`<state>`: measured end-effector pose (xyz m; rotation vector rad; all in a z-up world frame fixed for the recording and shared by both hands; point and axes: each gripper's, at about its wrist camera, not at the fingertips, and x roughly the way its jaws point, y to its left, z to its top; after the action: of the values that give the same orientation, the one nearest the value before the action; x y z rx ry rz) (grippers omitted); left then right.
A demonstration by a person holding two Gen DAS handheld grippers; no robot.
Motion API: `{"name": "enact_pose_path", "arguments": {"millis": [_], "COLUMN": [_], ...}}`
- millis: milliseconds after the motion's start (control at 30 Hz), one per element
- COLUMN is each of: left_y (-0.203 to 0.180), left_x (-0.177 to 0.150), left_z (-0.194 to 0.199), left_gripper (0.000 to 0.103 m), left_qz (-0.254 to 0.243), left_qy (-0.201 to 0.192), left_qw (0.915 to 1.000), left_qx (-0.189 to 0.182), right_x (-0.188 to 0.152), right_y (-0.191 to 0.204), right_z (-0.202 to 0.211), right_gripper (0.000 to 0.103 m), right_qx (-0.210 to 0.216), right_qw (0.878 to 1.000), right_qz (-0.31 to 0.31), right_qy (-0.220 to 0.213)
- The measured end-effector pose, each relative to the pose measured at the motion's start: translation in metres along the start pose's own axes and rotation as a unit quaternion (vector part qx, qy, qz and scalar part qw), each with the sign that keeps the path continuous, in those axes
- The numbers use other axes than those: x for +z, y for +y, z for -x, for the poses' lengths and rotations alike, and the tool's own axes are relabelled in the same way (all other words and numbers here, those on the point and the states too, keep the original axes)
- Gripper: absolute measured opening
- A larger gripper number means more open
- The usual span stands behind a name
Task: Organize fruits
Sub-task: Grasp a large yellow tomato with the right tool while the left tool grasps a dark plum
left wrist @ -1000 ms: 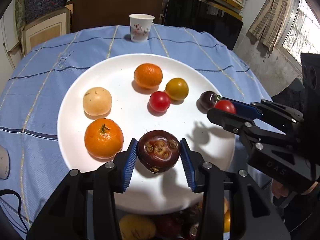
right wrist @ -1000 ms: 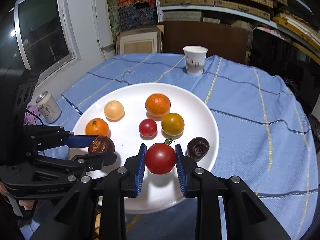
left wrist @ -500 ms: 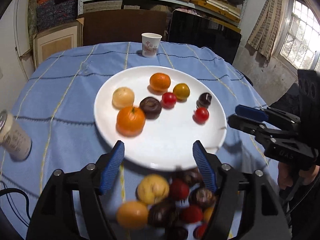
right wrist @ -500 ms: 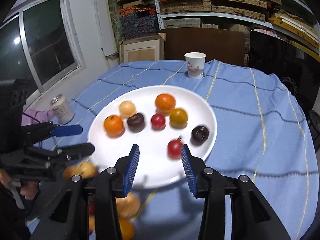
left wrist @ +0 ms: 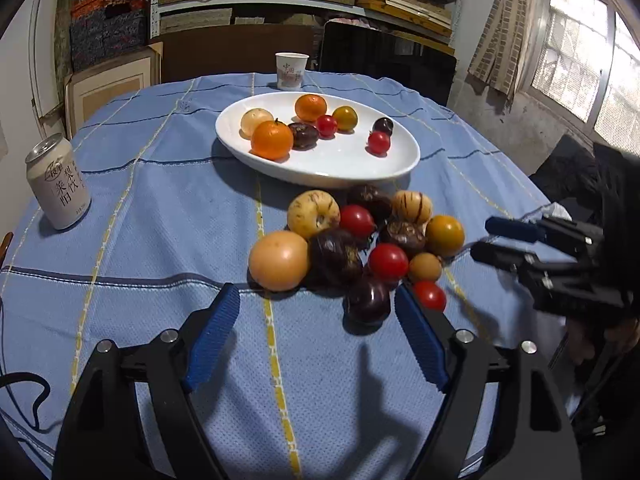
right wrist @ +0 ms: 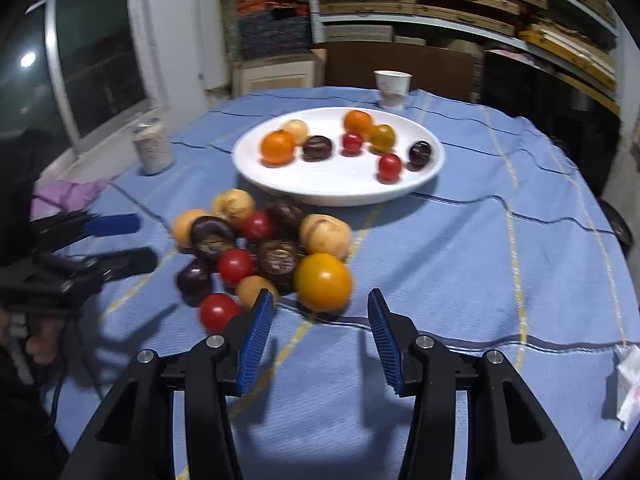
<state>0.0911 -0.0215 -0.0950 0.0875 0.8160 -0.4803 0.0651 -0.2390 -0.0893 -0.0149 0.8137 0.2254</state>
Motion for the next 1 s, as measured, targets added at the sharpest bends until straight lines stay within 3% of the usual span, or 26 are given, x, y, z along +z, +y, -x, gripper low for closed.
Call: {"name": "enact_pose_path", "arguments": {"millis": [200, 433, 500, 700, 833, 900, 967, 1000], "left_y": [-0.002, 0.011, 0.016, 0.03, -0.002, -0.021, -0.032, -0.034], "left_x": [-0.003, -0.001, 0.0, 0.002, 0.001, 0.001, 0.001, 0.002], "left_z": [-0.003, -0.008, -0.009, -0.015, -0.006, -0.007, -0.017, -0.023], "left_gripper": [0.078, 0.078, 0.078, 0.078, 0.075, 0.066, 0.053, 0.051], "left_qz": [-0.005, 0.025, 0.039, 0.074, -0.003, -0.037, -0.044, -0.045], "left_qy": [-0.005, 0.006, 0.007, 0.017, -0.006, -0.007, 0.012, 0.025], "left_qw": [0.9998, 0.9993, 0.999, 0.997, 1.0, 0.9992, 0.9987, 0.9982], "left_qx": [-0.021, -0.028, -0.023, -0.012, 0.002, 0.014, 0.021, 0.03], "right_x": [0.008, 0.014, 0.013, 0.003, -0.003, -0.004, -0.004, -0.004], "right_y": [-0.001, -0.001, -0.002, 0.008, 0.007, 0.002, -0.004, -0.007], "right_z": [-0.022, -0.045, -0.046, -0.033, -0.011, -0.004, -0.003, -0.005], "right_gripper": [0.05, 0.053, 0.038, 0.038, 0.038, 0.038, 0.038, 0.038], "right_qx": [-0.026, -0.01, 0.001, -0.015, -0.023, -0.021, -0.014, -0.01], "right_qw": [0.999, 0.999, 0.999, 0.999, 1.0, 0.999, 0.999, 0.999], "right_qz": [-0.016, -0.03, -0.032, -0.008, -0.019, -0.03, -0.043, -0.049], "right_qy": [0.019, 0.036, 0.035, 0.031, -0.005, -0.019, -0.022, -0.017]}}
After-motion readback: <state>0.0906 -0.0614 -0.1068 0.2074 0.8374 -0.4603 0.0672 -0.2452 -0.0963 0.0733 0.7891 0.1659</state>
